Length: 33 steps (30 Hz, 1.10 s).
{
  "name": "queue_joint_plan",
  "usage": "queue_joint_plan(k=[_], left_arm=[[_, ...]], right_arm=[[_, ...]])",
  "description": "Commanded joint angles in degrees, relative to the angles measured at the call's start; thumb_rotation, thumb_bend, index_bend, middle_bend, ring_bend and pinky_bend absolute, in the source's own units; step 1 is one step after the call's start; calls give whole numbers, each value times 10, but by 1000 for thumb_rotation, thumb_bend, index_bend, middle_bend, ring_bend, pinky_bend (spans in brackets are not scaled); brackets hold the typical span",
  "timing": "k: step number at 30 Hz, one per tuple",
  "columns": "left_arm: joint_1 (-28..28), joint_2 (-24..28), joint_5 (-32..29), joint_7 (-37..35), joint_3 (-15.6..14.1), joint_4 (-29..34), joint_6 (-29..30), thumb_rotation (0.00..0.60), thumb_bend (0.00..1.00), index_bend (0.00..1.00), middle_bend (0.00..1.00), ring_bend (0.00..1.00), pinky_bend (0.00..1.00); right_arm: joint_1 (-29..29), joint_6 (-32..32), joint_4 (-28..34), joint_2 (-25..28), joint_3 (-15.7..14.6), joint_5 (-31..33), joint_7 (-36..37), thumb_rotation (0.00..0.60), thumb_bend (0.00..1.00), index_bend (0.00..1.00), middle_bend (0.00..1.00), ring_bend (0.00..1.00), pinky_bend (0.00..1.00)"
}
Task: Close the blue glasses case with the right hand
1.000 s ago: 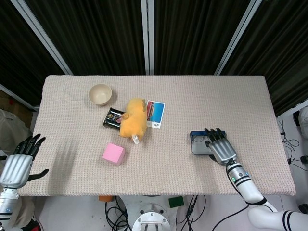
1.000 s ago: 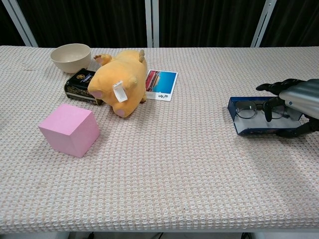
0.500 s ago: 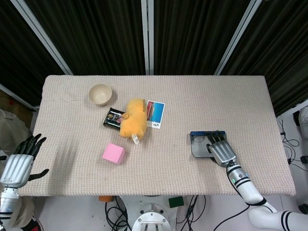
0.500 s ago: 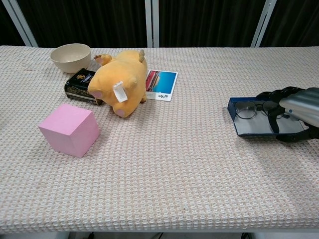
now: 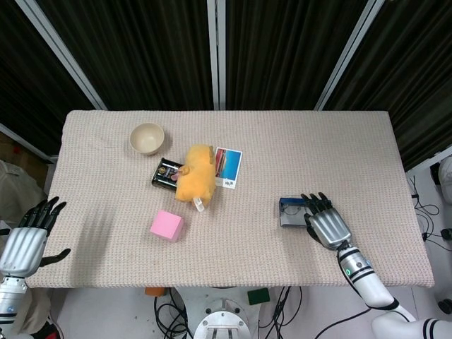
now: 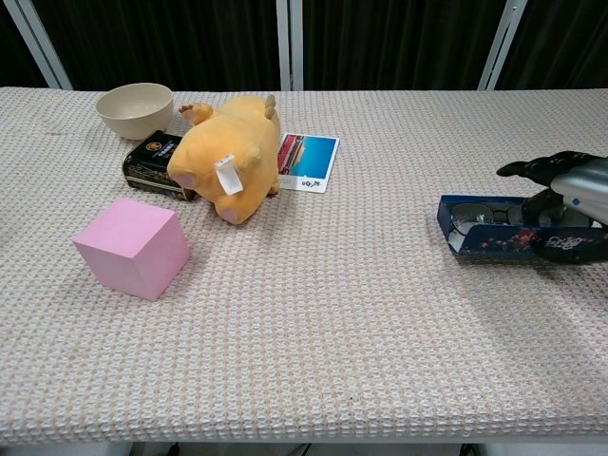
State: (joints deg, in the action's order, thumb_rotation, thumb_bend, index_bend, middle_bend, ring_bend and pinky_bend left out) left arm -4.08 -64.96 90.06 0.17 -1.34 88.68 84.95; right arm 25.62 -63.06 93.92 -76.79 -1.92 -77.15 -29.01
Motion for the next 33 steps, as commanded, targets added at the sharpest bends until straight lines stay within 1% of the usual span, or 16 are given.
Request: queue_joint_plan(k=[1, 4, 7, 9, 12, 17, 20, 24, 30, 32, 33], left_arm=[[0, 0, 1, 0, -1, 0, 1, 598, 86, 91, 1, 15, 136], [0, 0, 3, 3, -1, 1, 1, 598, 86, 92, 0, 15, 136], [-1, 0, 4, 6, -1, 3, 1, 598, 86, 92, 0, 15, 136], [-2, -1, 5, 8, -2, 4, -1, 598, 86, 91, 0, 15, 136], [-4, -2, 4, 11, -1, 7, -5, 597, 86, 91, 0, 14, 136], [-5, -2, -6, 12, 2, 6, -12, 596, 86, 91, 0, 15, 136], [-7, 0, -12, 12, 3, 6, -17, 596, 86, 91, 0, 14, 136], [-9, 2, -17, 12, 5, 6, -22, 598, 86, 91, 0, 15, 136], [-13, 3, -20, 12, 6, 6, -29, 597, 86, 91, 0, 15, 136], [-15, 3, -21, 12, 7, 6, -32, 597, 86, 91, 0, 15, 136], [-16, 3, -21, 12, 7, 6, -33, 596, 86, 92, 0, 15, 136]], right_arm=[[-21, -23, 18, 16, -23, -27, 8, 600, 1000, 637, 41, 0, 0], [-38, -38, 29, 27, -44, -53, 12, 600, 1000, 641, 41, 0, 0], [-45, -51, 32, 32, -46, -68, 18, 600, 1000, 643, 41, 0, 0], [-45, -59, 28, 32, -35, -71, 25, 600, 1000, 644, 41, 0, 0], [-36, -57, 12, 24, -9, -60, 33, 600, 1000, 644, 42, 0, 0], [-10, -28, -30, -3, 35, -17, 28, 600, 1000, 643, 40, 0, 0], [3, -10, -56, -22, 50, 0, 29, 600, 1000, 643, 38, 0, 0], [15, 5, -90, -44, 60, 9, 38, 600, 1000, 637, 36, 0, 0], [23, 4, -132, -70, 71, 11, 52, 600, 1000, 628, 35, 0, 0], [26, 0, -147, -77, 76, 8, 61, 600, 1000, 606, 28, 0, 0], [28, -1, -155, -81, 78, 7, 64, 600, 1000, 563, 18, 0, 0]])
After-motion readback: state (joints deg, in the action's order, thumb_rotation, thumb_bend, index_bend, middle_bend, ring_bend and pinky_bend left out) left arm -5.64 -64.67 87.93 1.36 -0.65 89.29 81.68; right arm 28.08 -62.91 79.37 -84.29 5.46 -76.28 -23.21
